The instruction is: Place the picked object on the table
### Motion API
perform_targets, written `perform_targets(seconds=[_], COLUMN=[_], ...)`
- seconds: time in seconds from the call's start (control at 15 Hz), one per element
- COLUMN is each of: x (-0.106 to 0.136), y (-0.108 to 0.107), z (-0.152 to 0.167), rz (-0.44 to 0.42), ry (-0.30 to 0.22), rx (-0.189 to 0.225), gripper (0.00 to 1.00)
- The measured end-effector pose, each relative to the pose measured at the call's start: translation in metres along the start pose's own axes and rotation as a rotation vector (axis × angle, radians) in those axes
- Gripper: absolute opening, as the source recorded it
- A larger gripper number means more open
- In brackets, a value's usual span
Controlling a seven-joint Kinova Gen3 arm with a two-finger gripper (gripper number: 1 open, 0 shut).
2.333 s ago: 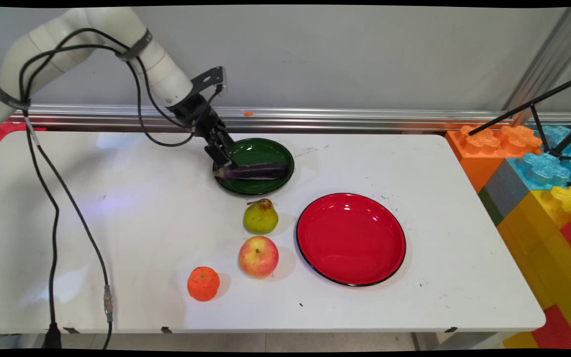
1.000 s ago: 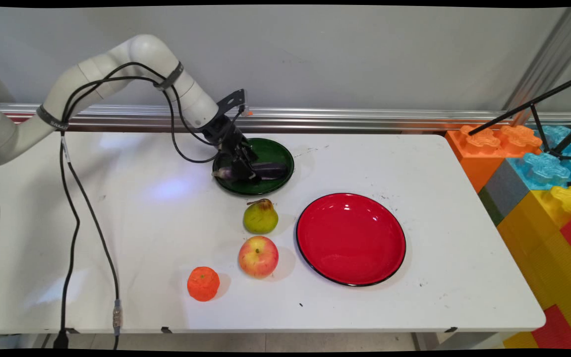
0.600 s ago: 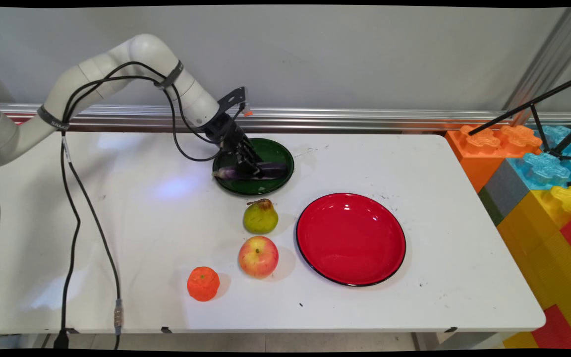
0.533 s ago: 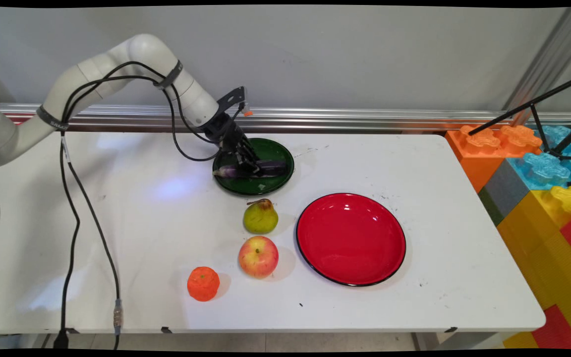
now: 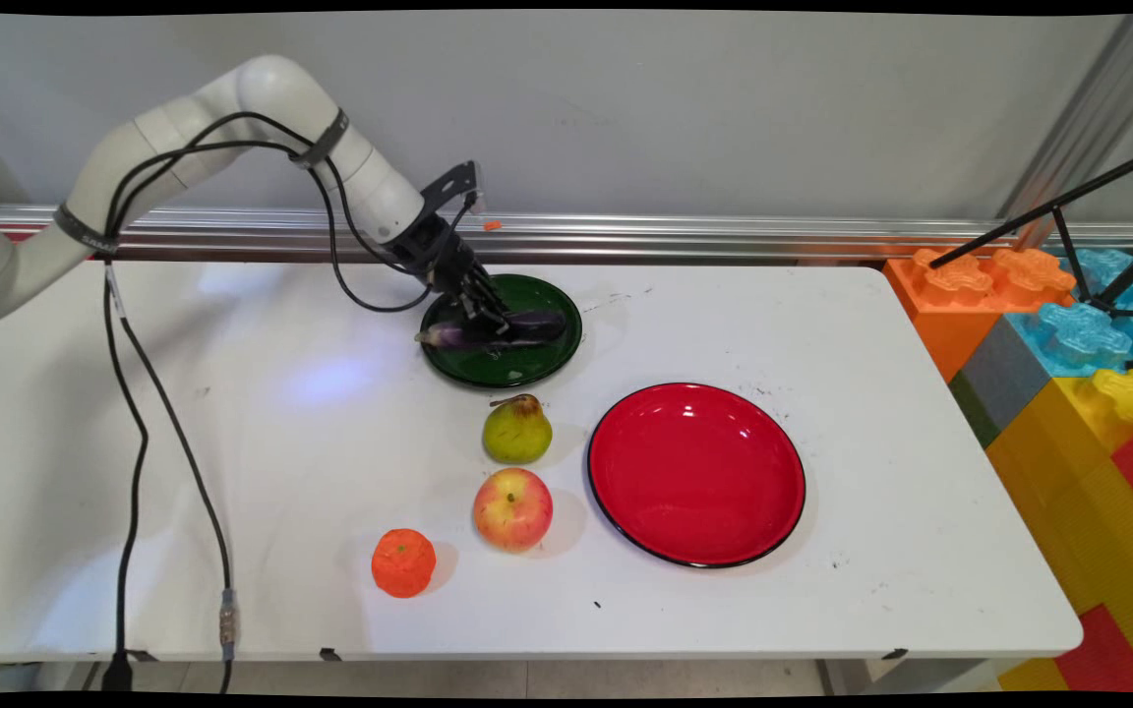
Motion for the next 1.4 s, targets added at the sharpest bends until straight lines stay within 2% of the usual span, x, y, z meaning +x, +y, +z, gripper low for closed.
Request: perform_targets(seconds=[0.47,0.67,0.93,1.4], x=[0.013,0.017,0.012,-0.007], y=[0.021,0.040,0.071,0.117], z=[-0.031,-0.048,-0.074,-0.108], rz=[-0.080,-0.127,-0.161,-0.179], ry=[0.029,0.034,0.008,-0.049], rx=[0.041,0.062,0.079,0.080], gripper=[0.00,0.00,0.00,0.00])
